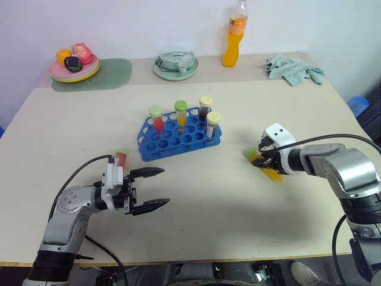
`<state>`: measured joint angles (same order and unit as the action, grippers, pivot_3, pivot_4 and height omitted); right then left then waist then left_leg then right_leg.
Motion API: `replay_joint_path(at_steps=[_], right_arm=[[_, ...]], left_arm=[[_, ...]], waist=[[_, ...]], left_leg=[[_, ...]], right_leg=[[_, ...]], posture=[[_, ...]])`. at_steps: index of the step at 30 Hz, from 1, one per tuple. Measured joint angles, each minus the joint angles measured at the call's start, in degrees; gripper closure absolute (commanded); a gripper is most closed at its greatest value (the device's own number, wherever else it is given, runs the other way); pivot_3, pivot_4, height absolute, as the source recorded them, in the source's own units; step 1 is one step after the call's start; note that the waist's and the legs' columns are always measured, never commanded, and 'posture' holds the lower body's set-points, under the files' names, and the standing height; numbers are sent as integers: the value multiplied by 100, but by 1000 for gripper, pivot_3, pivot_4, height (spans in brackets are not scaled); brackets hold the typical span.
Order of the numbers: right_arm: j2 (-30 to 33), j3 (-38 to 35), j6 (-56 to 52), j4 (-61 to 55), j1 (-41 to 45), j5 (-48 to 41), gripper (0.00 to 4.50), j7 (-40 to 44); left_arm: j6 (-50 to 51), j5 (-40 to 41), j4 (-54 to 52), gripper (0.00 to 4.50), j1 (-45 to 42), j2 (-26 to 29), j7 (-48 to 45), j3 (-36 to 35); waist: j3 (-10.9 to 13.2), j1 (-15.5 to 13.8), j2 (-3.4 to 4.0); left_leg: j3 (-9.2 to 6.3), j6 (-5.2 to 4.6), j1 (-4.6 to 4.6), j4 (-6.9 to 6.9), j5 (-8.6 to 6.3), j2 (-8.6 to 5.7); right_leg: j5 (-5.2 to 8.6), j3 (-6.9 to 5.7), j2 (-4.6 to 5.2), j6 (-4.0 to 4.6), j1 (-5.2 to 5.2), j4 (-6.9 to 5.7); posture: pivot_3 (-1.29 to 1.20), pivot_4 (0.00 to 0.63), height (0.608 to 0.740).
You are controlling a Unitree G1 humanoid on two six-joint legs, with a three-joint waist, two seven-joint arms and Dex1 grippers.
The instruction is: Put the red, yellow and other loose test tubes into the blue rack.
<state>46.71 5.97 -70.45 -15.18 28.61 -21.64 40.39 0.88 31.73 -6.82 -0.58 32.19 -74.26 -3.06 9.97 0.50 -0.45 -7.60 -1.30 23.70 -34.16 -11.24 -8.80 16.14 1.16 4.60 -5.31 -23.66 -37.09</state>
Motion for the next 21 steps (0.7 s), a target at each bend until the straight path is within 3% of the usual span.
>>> replay_joint_path(at_steps=[4,6,9,17,21], right_arm=[[-317,-468,560,-735,-159,-526,3747,351],[-1117,-857,1432,-982,-220,-893,3747,489],[-1643,-784,2489,-989,-309,-841,3747,503],[-3479,-300,5656,1329,-73,40,3747,361],[-4042,-308,6749,2233,181,107,3747,458]], left_arm=[[37,24,-15,292,7,17,67,-2],[128,50,-30,292,-2,18,169,-13],[170,97,-66,292,-15,15,305,-49],[269,148,-44,292,-37,-47,685,-241],[307,177,-38,292,-11,-52,804,-351]], waist=[[0,6,-2],[0,23,-4],[0,-6,-4],[0,33,-3],[0,29,-3]], left_leg=[[0,-1,1,0,0,0],[0,0,-1,-1,0,3],[-1,2,-3,-6,-1,2],[0,18,-24,-4,7,4],[-1,19,-27,-3,8,4]], right_leg=[[-1,-1,0,-2,0,1],[-5,-2,-2,-8,2,-2],[-7,-5,-2,-11,7,-2],[-16,-2,-11,-13,12,-18],[-18,-2,-15,-12,10,-21]], posture=[[0,150,740],[0,150,740],[0,150,740],[0,150,740],[0,150,740]])
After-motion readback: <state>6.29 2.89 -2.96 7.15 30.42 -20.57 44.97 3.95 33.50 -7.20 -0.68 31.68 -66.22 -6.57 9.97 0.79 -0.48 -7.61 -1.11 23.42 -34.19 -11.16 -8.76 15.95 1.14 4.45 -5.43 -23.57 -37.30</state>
